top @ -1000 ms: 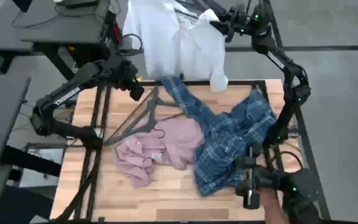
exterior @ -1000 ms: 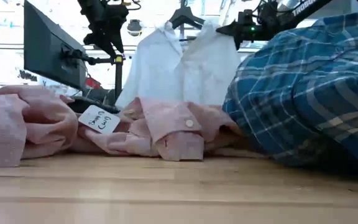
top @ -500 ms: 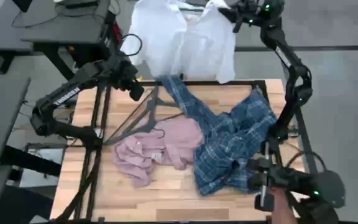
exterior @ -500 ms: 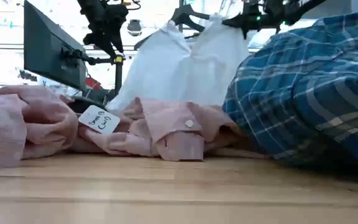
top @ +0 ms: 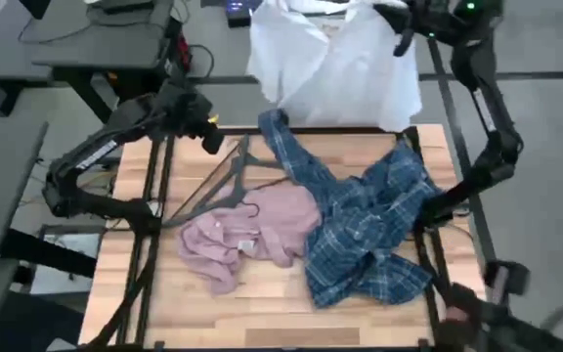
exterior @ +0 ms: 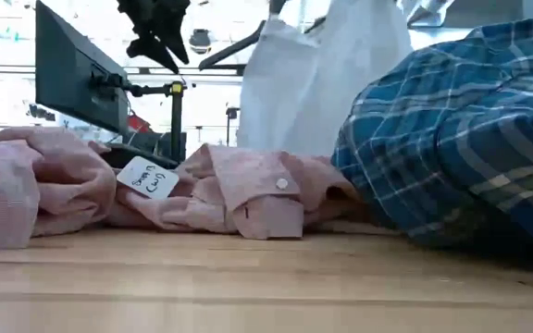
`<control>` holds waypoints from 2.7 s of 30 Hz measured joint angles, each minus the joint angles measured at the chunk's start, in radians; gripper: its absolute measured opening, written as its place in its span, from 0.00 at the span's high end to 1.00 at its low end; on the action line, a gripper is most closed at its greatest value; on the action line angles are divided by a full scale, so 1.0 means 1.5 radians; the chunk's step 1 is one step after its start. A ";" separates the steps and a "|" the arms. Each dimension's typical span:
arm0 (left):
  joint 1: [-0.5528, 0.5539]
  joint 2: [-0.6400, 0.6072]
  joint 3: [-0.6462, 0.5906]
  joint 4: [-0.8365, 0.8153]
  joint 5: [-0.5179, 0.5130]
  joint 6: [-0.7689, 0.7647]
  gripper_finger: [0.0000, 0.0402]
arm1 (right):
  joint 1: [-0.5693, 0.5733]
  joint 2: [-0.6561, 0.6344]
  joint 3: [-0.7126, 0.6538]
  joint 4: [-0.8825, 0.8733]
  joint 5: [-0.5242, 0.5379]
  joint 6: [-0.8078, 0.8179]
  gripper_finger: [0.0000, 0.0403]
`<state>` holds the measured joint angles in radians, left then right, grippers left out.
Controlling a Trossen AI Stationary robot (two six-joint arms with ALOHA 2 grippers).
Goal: Hang clothes
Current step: Unhang the white polo shirt from the hanger rack
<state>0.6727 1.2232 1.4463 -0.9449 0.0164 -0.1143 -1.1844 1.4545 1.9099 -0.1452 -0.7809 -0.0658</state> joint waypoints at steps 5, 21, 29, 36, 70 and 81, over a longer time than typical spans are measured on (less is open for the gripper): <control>0.000 0.000 0.039 0.002 0.000 0.018 0.56 | 0.019 -0.040 0.000 0.002 0.018 0.011 0.92; -0.059 0.000 0.300 0.070 0.026 0.126 0.56 | 0.216 -0.125 -0.001 -0.148 0.014 0.008 0.92; -0.166 0.007 0.368 0.154 0.025 0.093 0.56 | 0.271 -0.150 -0.001 -0.180 0.015 -0.011 0.92; -0.241 0.066 0.365 0.177 -0.009 0.126 0.56 | 0.345 -0.156 -0.001 -0.212 0.014 -0.020 0.92; -0.317 0.139 0.456 0.146 -0.078 0.238 0.56 | 0.392 -0.129 -0.001 -0.223 0.088 -0.061 0.92; -0.312 0.167 0.455 0.190 -0.079 0.227 0.56 | 0.393 -0.129 -0.001 -0.208 0.086 -0.050 0.92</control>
<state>0.2047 1.4738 2.1292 -0.6606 -0.1025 0.2257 -0.5953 1.2610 1.9079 -0.4572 -0.6518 -0.1401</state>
